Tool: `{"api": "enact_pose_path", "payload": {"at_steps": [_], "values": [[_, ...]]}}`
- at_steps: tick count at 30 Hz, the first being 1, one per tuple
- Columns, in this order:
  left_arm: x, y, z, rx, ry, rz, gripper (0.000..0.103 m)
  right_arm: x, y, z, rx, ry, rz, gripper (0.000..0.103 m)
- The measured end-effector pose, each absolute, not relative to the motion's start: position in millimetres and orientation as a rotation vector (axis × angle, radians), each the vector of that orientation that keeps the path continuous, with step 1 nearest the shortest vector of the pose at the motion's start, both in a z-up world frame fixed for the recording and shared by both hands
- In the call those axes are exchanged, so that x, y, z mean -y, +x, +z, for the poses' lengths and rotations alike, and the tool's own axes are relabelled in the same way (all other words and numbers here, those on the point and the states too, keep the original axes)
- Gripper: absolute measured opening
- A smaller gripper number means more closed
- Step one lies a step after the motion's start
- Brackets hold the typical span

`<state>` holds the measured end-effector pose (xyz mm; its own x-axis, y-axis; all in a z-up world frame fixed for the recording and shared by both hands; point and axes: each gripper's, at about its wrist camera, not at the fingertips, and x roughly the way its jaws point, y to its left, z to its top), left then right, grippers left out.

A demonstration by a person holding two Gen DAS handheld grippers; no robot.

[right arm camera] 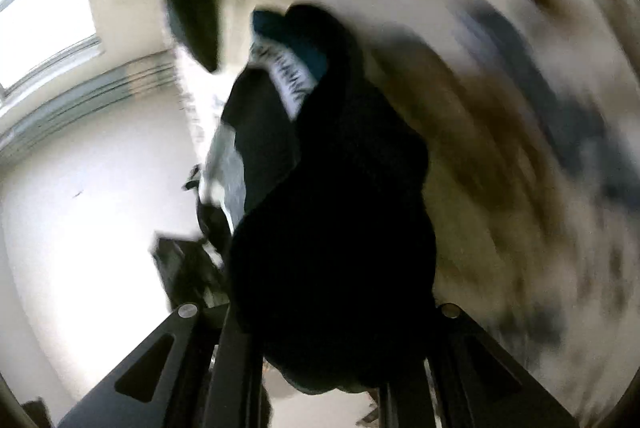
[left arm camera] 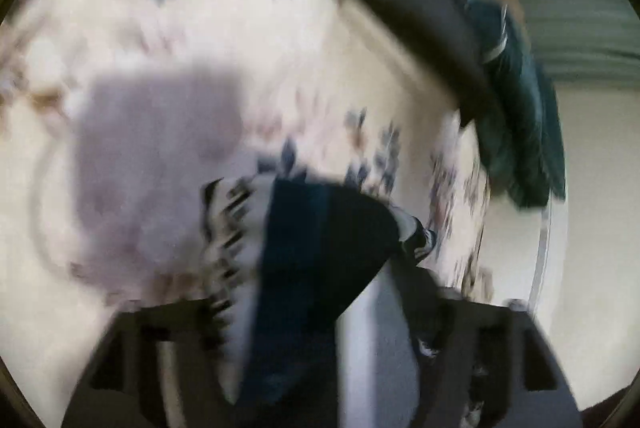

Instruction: Fold small clothes

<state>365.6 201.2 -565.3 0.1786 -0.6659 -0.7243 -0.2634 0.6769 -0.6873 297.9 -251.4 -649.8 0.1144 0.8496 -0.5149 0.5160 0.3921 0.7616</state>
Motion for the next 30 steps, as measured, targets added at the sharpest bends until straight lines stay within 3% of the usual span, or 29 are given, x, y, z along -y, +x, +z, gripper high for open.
{"api": "enact_pose_path", "payload": {"at_steps": [3,5,8,10,15,16,17,18,19,24,26,28,30], "values": [[-195.2,356.9,-587.9,-1.44,-0.818,-0.309,0.073,244.7,252.5,-675.2,-1.63,1.223,0.266,0.021],[-200.5,348.7,-582.5,-1.386,-0.863,-0.282,0.073,250.3,242.5,-686.9,-1.676,1.225,0.222,0.038],[-211.8,333.4,-566.9,-1.31,-0.914,-0.25,0.073,272.2,243.1,-672.4,-1.717,1.108,0.242,0.045],[-220.8,327.0,-561.2,-1.273,-0.909,-0.209,0.073,286.5,244.4,-652.7,-1.723,0.993,0.263,0.058],[-221.4,349.7,-567.5,-1.22,-0.861,-0.195,0.071,322.7,283.1,-612.4,-1.666,0.789,0.249,0.058],[-219.7,354.1,-568.0,-1.204,-0.846,-0.195,0.067,323.7,291.9,-604.8,-1.65,0.766,0.257,0.058],[-216.7,359.8,-569.0,-1.191,-0.823,-0.19,0.055,326.7,313.2,-595.6,-1.634,0.738,0.262,0.058],[-214.4,365.3,-571.0,-1.189,-0.81,-0.193,0.022,326.7,320.3,-593.7,-1.622,0.718,0.254,0.058],[-216.5,369.5,-574.3,-1.199,-0.807,-0.194,0.019,327.3,333.9,-592.5,-1.601,0.711,0.252,0.058],[-234.8,377.1,-575.4,-1.209,-0.828,-0.14,0.02,286.9,404.7,-587.8,-1.536,0.639,0.311,0.058],[-243.4,369.8,-567.6,-1.215,-0.808,-0.106,0.034,261.1,432.5,-599.9,-1.557,0.588,0.335,0.058],[-251.8,354.4,-559.2,-1.22,-0.76,-0.067,0.061,241.3,454.0,-612.5,-1.577,0.546,0.362,0.058],[-258.0,331.5,-555.1,-1.225,-0.703,-0.025,0.068,224.3,466.1,-626.8,-1.613,0.507,0.386,0.056]]}}
